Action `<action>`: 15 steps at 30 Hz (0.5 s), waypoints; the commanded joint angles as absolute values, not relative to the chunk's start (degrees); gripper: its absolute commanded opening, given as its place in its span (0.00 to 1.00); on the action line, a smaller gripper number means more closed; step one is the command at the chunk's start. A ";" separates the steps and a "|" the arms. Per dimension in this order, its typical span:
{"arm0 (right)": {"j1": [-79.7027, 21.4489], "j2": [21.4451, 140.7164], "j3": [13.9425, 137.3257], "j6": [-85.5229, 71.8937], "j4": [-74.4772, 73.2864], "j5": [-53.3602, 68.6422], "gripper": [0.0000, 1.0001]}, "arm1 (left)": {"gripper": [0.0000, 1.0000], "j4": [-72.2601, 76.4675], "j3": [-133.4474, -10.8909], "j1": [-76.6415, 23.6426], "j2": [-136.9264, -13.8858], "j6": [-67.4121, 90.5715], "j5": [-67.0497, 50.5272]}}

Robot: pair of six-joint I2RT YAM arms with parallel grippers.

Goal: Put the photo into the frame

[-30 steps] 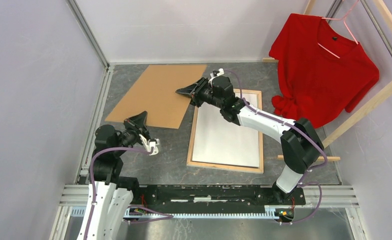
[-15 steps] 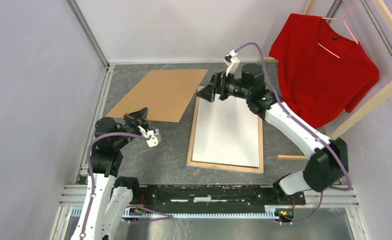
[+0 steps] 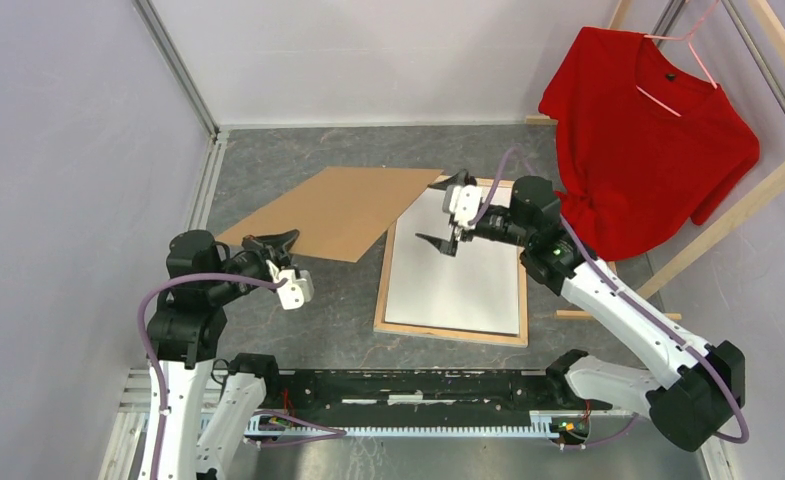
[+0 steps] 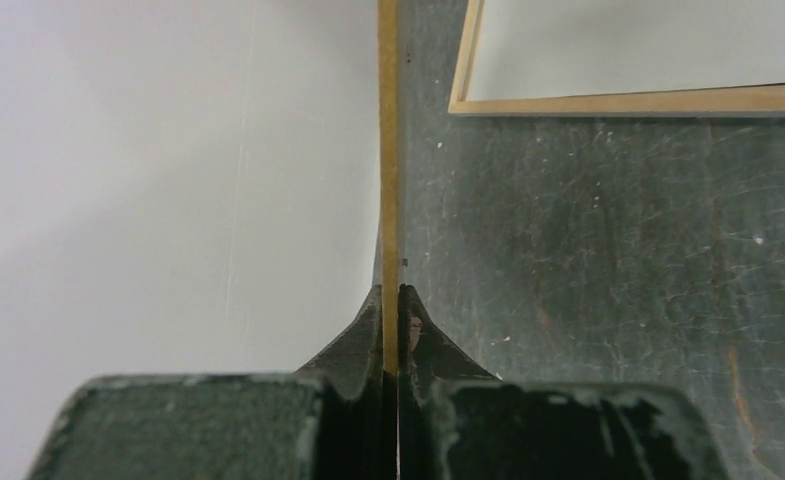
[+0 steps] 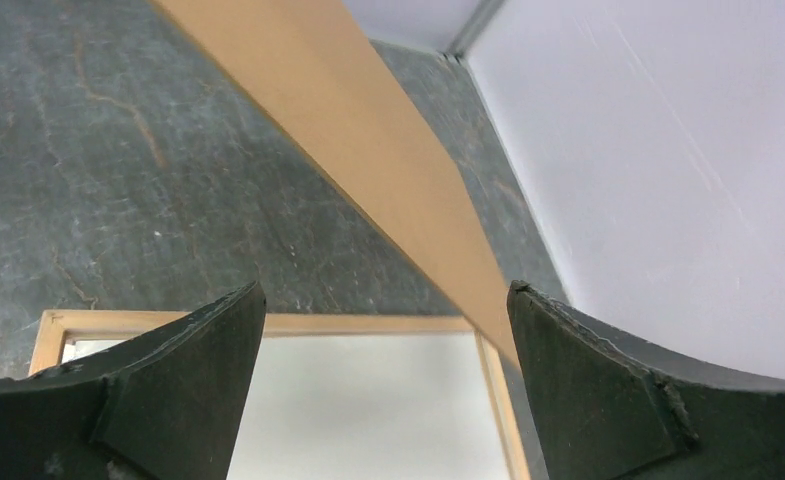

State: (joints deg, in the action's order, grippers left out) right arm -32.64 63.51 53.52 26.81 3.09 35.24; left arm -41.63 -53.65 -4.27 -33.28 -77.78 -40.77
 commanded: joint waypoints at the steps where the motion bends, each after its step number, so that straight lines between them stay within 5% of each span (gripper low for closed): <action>1: -38.41 63.37 53.21 41.36 6.29 38.56 0.98 | 0.02 -41.49 -57.30 -4.24 -32.74 -81.16 -45.46; 9: -44.09 68.25 57.16 47.02 3.72 32.49 0.91 | 0.02 -44.04 -57.51 -4.22 -32.17 -83.89 -46.20; 15: -45.25 72.42 59.96 47.93 3.46 30.21 0.75 | 0.02 -44.04 -57.27 -4.27 -31.86 -84.17 -46.40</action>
State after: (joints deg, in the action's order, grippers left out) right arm -44.71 71.11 56.29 45.45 2.42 32.38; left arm -48.69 -54.41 -4.27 -33.06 -80.18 -43.27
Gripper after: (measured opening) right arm 0.786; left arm 0.048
